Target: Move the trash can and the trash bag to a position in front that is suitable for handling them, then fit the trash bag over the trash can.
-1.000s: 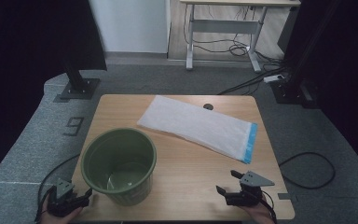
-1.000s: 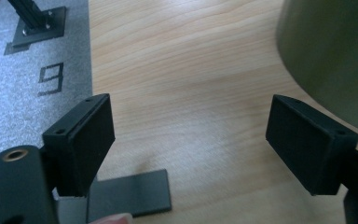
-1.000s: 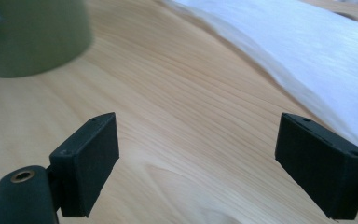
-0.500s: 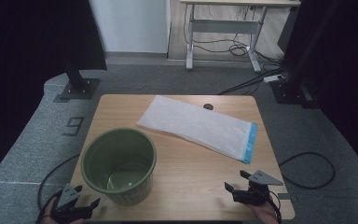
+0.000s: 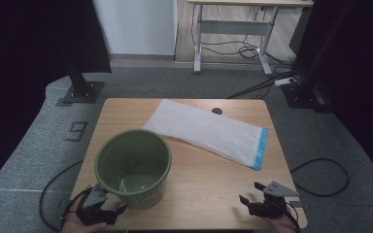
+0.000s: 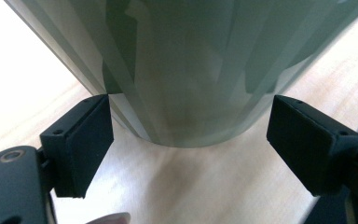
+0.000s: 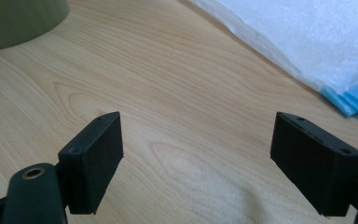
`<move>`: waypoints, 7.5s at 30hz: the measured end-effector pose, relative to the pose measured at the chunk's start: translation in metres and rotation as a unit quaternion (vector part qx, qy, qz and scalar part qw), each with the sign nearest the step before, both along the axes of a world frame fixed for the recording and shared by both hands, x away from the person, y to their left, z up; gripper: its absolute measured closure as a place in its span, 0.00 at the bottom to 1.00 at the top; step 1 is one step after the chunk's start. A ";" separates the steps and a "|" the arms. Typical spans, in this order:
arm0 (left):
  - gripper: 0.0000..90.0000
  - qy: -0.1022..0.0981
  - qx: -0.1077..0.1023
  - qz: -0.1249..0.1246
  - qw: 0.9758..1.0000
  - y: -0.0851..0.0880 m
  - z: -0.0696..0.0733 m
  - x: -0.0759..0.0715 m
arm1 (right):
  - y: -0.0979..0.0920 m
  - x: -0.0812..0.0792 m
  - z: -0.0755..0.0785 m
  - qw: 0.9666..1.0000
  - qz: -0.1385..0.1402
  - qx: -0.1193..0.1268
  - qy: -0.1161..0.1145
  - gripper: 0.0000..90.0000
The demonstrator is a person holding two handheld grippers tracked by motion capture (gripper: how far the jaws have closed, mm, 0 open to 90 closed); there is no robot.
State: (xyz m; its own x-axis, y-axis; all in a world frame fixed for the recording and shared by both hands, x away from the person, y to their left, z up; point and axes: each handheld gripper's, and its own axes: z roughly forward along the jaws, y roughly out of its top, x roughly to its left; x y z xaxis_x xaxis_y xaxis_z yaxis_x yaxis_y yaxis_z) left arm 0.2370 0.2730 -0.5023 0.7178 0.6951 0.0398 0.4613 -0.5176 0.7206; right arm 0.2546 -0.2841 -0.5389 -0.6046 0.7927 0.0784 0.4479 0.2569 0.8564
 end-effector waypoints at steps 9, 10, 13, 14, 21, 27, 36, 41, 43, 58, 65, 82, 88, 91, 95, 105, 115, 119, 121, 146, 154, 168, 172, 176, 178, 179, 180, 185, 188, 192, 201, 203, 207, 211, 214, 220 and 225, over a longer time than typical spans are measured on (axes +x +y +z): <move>0.16 0.006 -0.003 -0.025 1.000 -0.032 0.000 0.028 | 0.015 -0.012 0.015 0.999 0.016 -0.040 -0.028 0.18; 0.16 0.006 -0.003 -0.025 1.000 -0.032 0.000 0.028 | 0.015 -0.012 0.015 0.999 0.016 -0.039 -0.026 0.18; 0.16 0.007 -0.001 -0.032 0.999 -0.046 0.000 0.039 | 0.014 -0.008 0.014 1.000 0.008 -0.023 -0.020 0.18; 0.16 0.007 -0.001 -0.032 0.999 -0.046 0.000 0.039 | 0.013 -0.006 0.013 1.000 0.007 -0.011 -0.016 0.18; 0.16 0.003 0.003 -0.041 0.999 -0.073 -0.001 0.059 | 0.018 -0.007 0.012 1.000 0.019 -0.004 -0.011 0.18; 0.17 -0.010 0.004 -0.035 0.999 -0.102 -0.005 0.070 | 0.021 -0.010 0.008 1.000 0.020 -0.010 -0.008 0.19; 0.18 -0.009 0.009 -0.002 1.000 -0.092 0.002 0.054 | 0.017 -0.015 0.006 1.000 0.016 -0.019 -0.014 0.19; 0.18 0.001 -0.012 0.031 0.999 -0.061 -0.001 0.043 | 0.016 -0.016 0.004 0.999 0.009 -0.030 -0.010 0.19; 0.18 0.004 -0.014 0.037 0.999 -0.055 -0.002 0.043 | 0.016 -0.016 0.003 0.999 0.006 -0.033 -0.011 0.19; 0.17 0.005 -0.034 0.091 0.995 0.000 0.001 0.039 | 0.017 0.002 -0.001 0.996 -0.074 -0.041 -0.015 0.17; 0.17 0.020 -0.028 0.101 0.994 0.003 -0.008 0.036 | 0.031 0.051 0.006 0.993 -0.106 -0.045 -0.005 0.14; 0.18 0.039 -0.032 0.095 0.994 0.000 -0.017 0.037 | 0.080 0.145 -0.006 0.990 -0.081 -0.115 0.017 0.50; 0.17 0.044 -0.030 0.094 0.994 -0.002 -0.017 0.035 | 0.068 0.150 -0.009 0.989 -0.095 -0.102 0.048 0.68; 0.17 0.045 -0.029 0.094 0.994 -0.003 -0.017 0.035 | 0.062 0.151 -0.008 0.990 -0.094 -0.088 0.060 0.83; 0.17 0.033 -0.025 0.097 0.994 -0.003 -0.014 0.032 | 0.047 0.145 -0.011 0.991 -0.100 -0.062 0.061 0.98; 0.19 0.018 -0.031 0.109 0.993 0.003 -0.009 0.027 | -0.005 0.077 -0.007 0.988 -0.135 -0.049 0.061 0.99; 0.19 0.008 -0.028 0.104 0.994 -0.002 -0.007 0.029 | -0.011 0.037 -0.005 0.986 -0.148 -0.074 0.019 0.80; 0.19 0.012 -0.029 0.114 0.993 0.002 -0.009 0.031 | 0.026 0.050 0.004 0.989 -0.113 -0.086 -0.037 0.64; 0.19 0.016 -0.027 0.117 0.993 0.003 -0.011 0.032 | 0.047 0.064 0.007 0.992 -0.087 -0.085 -0.039 0.60; 0.18 0.042 -0.096 0.171 0.980 0.011 -0.010 0.035 | 0.101 0.111 -0.011 0.996 -0.035 -0.078 0.018 0.98; 0.18 0.049 -0.108 0.176 0.977 0.016 -0.011 0.035 | 0.075 0.079 -0.006 0.995 -0.037 -0.090 0.021 0.99; 0.18 0.056 -0.111 0.172 0.977 0.014 -0.013 0.035 | 0.124 0.101 0.002 0.993 -0.021 -0.114 -0.024 0.41; 0.18 0.058 -0.109 0.170 0.978 0.013 -0.015 0.036 | 0.139 0.115 -0.001 0.993 -0.017 -0.114 -0.016 0.41; 0.18 0.060 -0.112 0.173 0.977 0.014 -0.017 0.037 | 0.143 0.123 -0.006 0.992 -0.015 -0.128 -0.016 0.52; 0.18 0.062 -0.110 0.173 0.977 0.015 -0.019 0.037 | 0.145 0.123 -0.008 0.991 -0.007 -0.131 -0.015 0.69; 0.18 0.063 -0.111 0.174 0.976 0.015 -0.019 0.037 | 0.145 0.123 -0.008 0.991 -0.005 -0.130 -0.015 0.77; 0.18 0.064 -0.112 0.174 0.976 0.016 -0.019 0.037 | 0.145 0.123 -0.009 0.992 -0.005 -0.125 -0.013 0.84; 0.19 0.062 -0.116 0.177 0.975 0.019 -0.019 0.037 | 0.138 0.127 -0.008 0.995 -0.030 -0.095 -0.004 0.99; 0.19 0.063 -0.117 0.178 0.975 0.020 -0.019 0.037 | 0.134 0.127 -0.003 0.995 -0.039 -0.088 -0.014 0.99; 0.19 0.064 -0.118 0.181 0.974 0.022 -0.020 0.037 | 0.116 0.123 0.020 0.996 -0.068 -0.045 -0.042 0.99; 0.19 0.065 -0.117 0.182 0.974 0.021 -0.022 0.037 | 0.079 0.113 0.061 0.989 -0.107 0.068 -0.072 0.99; 0.19 0.066 -0.117 0.182 0.974 0.021 -0.022 0.037 | 0.072 0.109 0.071 0.987 -0.110 0.086 -0.082 0.99; 0.19 0.067 -0.115 0.180 0.975 0.021 -0.023 0.037 | 0.063 0.100 0.090 0.982 -0.119 0.101 -0.108 0.99; 0.19 0.067 -0.115 0.177 0.975 0.021 -0.023 0.037 | 0.056 0.096 0.106 0.978 -0.128 0.110 -0.126 0.99; 0.19 0.066 -0.116 0.178 0.975 0.021 -0.023 0.037 | 0.052 0.096 0.115 0.976 -0.130 0.116 -0.132 0.99; 0.19 0.067 -0.116 0.181 0.974 0.023 -0.022 0.036 | 0.045 0.086 0.153 0.966 -0.147 0.119 -0.177 0.99; 0.19 0.066 -0.122 0.186 0.973 0.027 -0.022 0.036 | 0.045 0.080 0.173 0.962 -0.145 0.121 -0.197 0.99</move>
State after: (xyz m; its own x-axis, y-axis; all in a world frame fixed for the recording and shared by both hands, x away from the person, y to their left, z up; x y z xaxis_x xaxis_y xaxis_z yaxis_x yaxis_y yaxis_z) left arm 0.2728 0.3003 -0.5241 0.4030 0.8845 -0.2352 0.6811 -0.1181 0.7226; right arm 0.3345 -0.2392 -0.3658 -0.3811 0.9199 0.0923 0.0986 -0.0588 0.9934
